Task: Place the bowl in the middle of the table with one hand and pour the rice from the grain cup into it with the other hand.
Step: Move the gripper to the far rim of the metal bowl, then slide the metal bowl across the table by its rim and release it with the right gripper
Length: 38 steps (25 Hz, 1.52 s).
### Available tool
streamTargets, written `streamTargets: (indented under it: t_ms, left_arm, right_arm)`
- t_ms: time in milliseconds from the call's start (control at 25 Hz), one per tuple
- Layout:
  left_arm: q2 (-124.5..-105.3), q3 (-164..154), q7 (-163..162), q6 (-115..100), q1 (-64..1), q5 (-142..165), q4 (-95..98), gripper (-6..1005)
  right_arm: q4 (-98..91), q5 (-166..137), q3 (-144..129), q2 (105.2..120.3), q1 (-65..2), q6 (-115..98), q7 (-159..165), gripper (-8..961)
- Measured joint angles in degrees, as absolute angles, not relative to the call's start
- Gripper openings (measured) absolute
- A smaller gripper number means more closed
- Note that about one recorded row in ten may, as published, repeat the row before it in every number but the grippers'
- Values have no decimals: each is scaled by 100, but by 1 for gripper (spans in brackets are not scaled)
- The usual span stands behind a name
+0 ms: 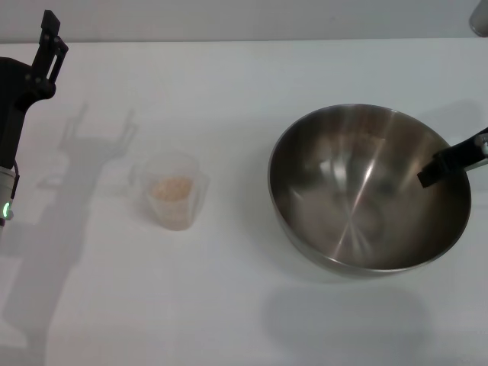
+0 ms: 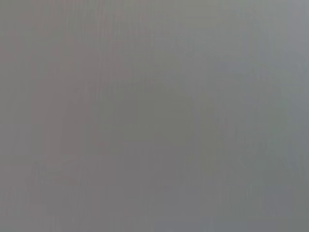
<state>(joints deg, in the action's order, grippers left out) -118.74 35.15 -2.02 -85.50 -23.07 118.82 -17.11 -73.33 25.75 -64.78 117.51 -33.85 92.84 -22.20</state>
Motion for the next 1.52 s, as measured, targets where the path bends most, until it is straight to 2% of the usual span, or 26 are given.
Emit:
streamTargets:
  t_ms: [360,760,1080,1520]
  left_arm:
    - [-11874,3517,-202,-8547,-2324,11883,-1714,800]
    - [-11880,3524,-203,-8542,-2338,11883,-1714,799]
    - [-11883,3534,-202,-8536,-2352,11883,-1714,799]
    - [-11874,3533,-202,-8512,-2407,11883,-1713,799]
  right_arm:
    - [-7329,2361,-6472,11756,-3437,9256,-2250,189]
    - [-7593,2236,-6460,11770,-3421,9117,-2293,32]
    - [-8131,2246,-6432,11881,-3317,8879,-2375,6]
    - [-8736,2802,-6474,11893,-3071,8584,-2486,8]
